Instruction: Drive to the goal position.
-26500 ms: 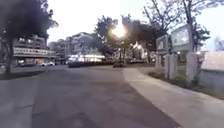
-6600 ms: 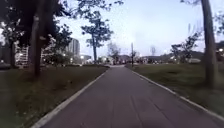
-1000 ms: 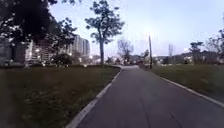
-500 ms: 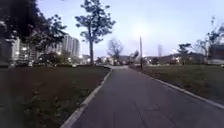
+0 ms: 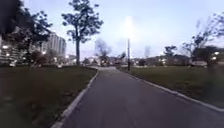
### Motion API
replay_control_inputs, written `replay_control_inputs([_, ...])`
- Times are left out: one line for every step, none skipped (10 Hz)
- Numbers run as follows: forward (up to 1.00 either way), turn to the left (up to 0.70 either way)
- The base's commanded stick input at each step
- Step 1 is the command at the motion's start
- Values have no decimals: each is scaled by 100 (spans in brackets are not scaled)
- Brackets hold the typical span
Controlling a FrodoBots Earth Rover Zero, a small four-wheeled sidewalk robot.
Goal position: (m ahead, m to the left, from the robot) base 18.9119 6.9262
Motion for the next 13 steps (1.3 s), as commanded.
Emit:
replay_control_inputs([70, 0])
replay_control_inputs([70, 0])
replay_control_inputs([70, 0])
replay_control_inputs([70, 0])
replay_control_inputs([70, 0])
replay_control_inputs([70, 0])
replay_control_inputs([70, 0])
replay_control_inputs([70, 0])
replay_control_inputs([70, 0])
replay_control_inputs([70, 0])
replay_control_inputs([70, 0])
replay_control_inputs([70, 0])
replay_control_inputs([70, 0])
